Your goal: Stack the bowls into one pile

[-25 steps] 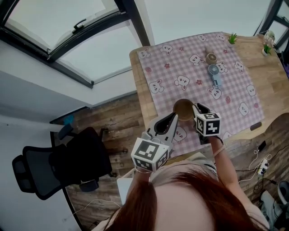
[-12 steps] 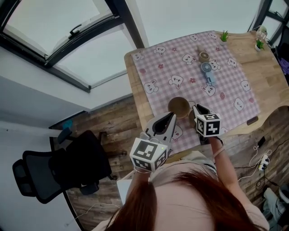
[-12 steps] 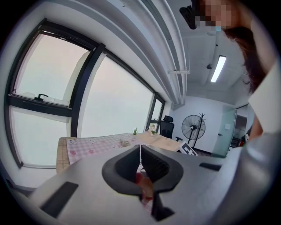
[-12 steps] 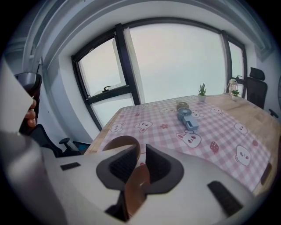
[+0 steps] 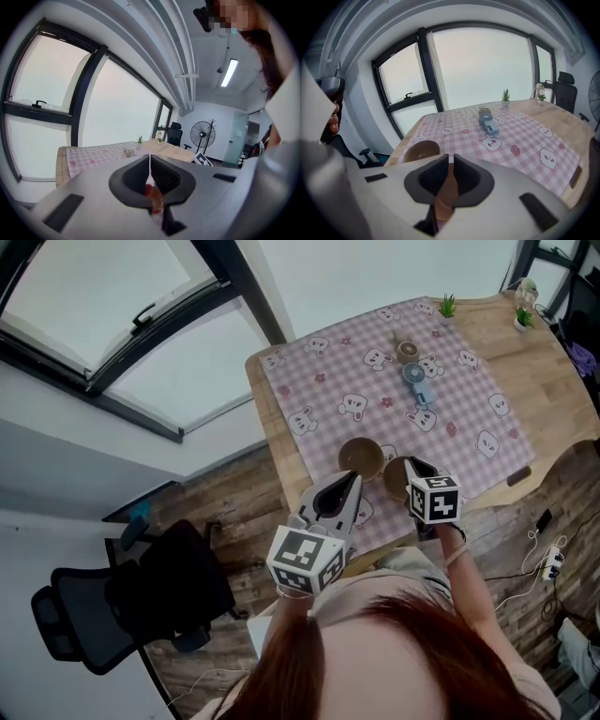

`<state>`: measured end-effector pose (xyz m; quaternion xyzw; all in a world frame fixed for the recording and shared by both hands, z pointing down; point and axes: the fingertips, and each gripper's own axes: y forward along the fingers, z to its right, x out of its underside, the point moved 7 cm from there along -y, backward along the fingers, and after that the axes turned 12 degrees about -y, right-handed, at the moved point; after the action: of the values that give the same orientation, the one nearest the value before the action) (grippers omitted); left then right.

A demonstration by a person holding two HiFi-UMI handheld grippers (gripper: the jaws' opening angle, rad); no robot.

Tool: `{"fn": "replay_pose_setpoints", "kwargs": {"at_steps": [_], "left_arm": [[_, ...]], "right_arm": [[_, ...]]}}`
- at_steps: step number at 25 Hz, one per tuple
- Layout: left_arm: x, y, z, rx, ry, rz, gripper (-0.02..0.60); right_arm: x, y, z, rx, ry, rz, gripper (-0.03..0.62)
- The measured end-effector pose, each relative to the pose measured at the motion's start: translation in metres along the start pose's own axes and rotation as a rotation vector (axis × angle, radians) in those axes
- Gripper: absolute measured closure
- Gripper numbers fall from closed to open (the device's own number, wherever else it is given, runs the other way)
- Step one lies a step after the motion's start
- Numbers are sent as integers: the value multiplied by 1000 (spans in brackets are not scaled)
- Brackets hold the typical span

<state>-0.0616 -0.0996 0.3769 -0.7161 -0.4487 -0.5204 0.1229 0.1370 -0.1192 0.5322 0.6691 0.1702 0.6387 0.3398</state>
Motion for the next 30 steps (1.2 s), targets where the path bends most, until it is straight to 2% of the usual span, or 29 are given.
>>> {"fn": "replay_pose_setpoints", "kwargs": {"at_steps": [14, 30], "left_arm": [[10, 16, 25, 17, 9, -13, 569], [24, 24, 44, -11, -6, -33, 569]], "right_arm": [[28, -21, 26, 22, 32, -22, 554], [47, -21, 34, -32, 39, -55, 528]]}}
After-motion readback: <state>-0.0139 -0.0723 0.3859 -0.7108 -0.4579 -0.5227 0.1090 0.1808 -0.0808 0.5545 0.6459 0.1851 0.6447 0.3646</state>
